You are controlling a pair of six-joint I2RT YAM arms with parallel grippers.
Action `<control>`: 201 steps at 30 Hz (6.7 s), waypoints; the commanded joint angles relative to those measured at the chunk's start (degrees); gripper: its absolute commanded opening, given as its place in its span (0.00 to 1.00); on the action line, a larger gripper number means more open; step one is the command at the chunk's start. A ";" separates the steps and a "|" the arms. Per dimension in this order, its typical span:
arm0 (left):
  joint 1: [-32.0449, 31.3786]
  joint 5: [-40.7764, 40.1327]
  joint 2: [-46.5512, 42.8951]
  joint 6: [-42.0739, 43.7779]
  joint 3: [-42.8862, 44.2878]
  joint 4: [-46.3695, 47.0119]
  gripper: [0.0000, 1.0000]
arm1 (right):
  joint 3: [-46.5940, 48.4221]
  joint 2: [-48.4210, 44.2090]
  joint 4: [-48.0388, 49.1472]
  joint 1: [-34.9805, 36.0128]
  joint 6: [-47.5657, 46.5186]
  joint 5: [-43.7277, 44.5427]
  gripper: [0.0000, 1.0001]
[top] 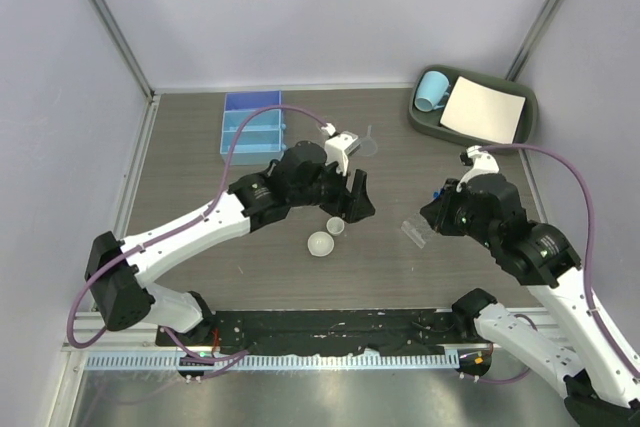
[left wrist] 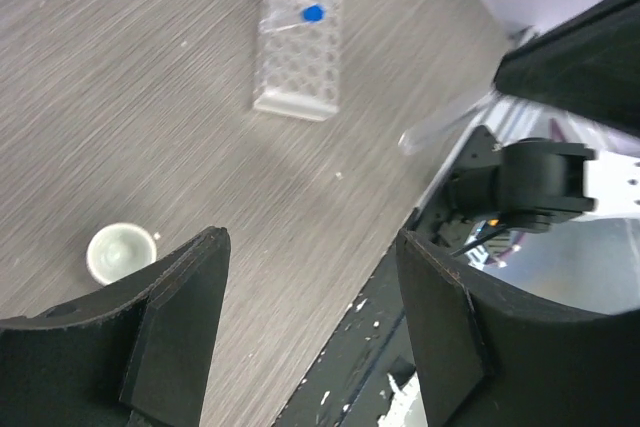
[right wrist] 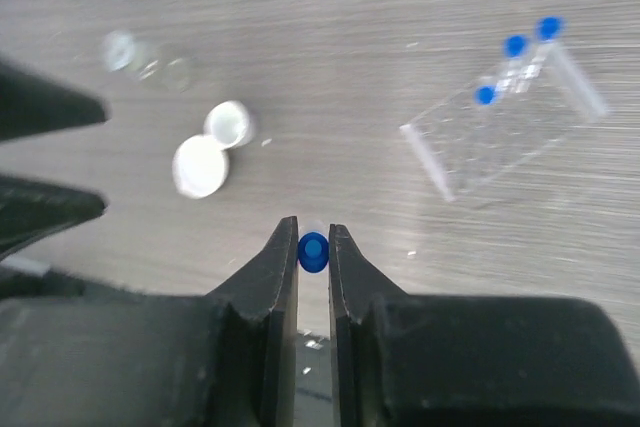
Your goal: Organize the chemistry lab equipment
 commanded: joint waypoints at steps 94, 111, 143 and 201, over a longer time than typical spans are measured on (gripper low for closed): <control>0.17 -6.52 -3.67 1.01 -9.55 0.84 0.72 | -19.23 24.11 29.98 0.11 8.62 37.50 0.01; 0.17 -6.69 -4.20 0.83 -9.99 0.67 0.71 | -21.87 25.87 32.00 0.20 9.42 36.62 0.01; 0.08 -6.34 -3.85 0.92 -9.72 0.40 0.71 | -19.76 24.72 29.37 0.11 8.98 37.49 0.26; 0.16 -6.60 -21.69 -5.76 -21.23 0.93 1.00 | -10.18 43.34 31.30 7.49 6.95 22.11 0.45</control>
